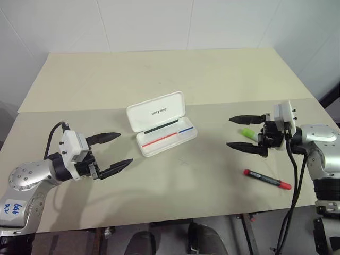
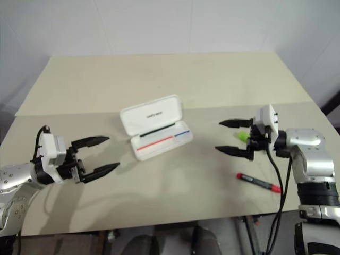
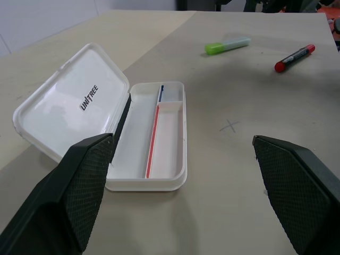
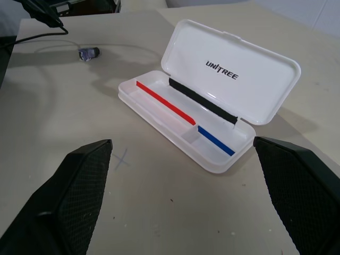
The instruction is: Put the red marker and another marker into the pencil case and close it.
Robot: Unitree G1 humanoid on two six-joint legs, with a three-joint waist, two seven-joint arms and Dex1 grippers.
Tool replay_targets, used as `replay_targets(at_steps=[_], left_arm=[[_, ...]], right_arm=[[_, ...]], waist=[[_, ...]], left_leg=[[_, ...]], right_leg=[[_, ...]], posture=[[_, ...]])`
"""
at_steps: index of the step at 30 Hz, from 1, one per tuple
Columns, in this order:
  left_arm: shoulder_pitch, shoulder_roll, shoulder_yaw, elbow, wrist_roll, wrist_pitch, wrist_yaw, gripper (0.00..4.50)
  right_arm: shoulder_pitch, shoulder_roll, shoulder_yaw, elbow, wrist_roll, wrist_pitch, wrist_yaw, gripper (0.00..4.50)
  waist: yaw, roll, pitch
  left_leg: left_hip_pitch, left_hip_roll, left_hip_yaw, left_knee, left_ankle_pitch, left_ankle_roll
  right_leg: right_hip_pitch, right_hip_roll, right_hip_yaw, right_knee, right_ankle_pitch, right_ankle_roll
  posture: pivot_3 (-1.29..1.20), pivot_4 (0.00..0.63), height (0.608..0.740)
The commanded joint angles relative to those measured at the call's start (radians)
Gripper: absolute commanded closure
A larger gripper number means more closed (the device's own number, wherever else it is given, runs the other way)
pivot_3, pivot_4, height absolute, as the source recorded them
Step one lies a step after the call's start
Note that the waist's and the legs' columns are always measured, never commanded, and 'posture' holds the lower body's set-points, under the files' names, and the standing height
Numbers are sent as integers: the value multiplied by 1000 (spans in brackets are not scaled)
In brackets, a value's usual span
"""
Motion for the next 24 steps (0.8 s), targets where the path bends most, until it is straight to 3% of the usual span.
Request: replay_targets(at_steps=[1,12,15,23,24], left_arm=[[-5,-6,4,-32,22,-24,18,18],[-64,-6,-66,-26,36,-4,14,18],[-85,-18,-85,-19,12,15,3,717],[-141,-39,-168,34,71,6,-7,3412],[-167,-47,-198,46,86,15,-5,3412]], right_arm=[[-23,17,5,-23,-1,-7,-13,0],[-40,55,27,-19,-7,-26,-13,0],[-29,87,34,-38,-7,-34,-20,0],[9,129,48,-117,1,-27,-42,0],[10,130,47,-125,6,-26,-41,0]], waist=[[-1,0,0],[-1,0,0],[0,0,0],[0,0,0],[3,0,0]], left_leg=[[0,0,0,0,0,0],[0,0,0,0,0,0],[0,0,0,0,0,0],[0,0,0,0,0,0],[0,0,0,0,0,0]], right_leg=[[0,0,0,0,0,0],[0,0,0,0,0,0],[0,0,0,0,0,0],[0,0,0,1,0,0],[0,0,0,0,0,0]], posture=[[0,150,740],[0,150,740],[0,150,740],[0,150,740],[0,150,740]])
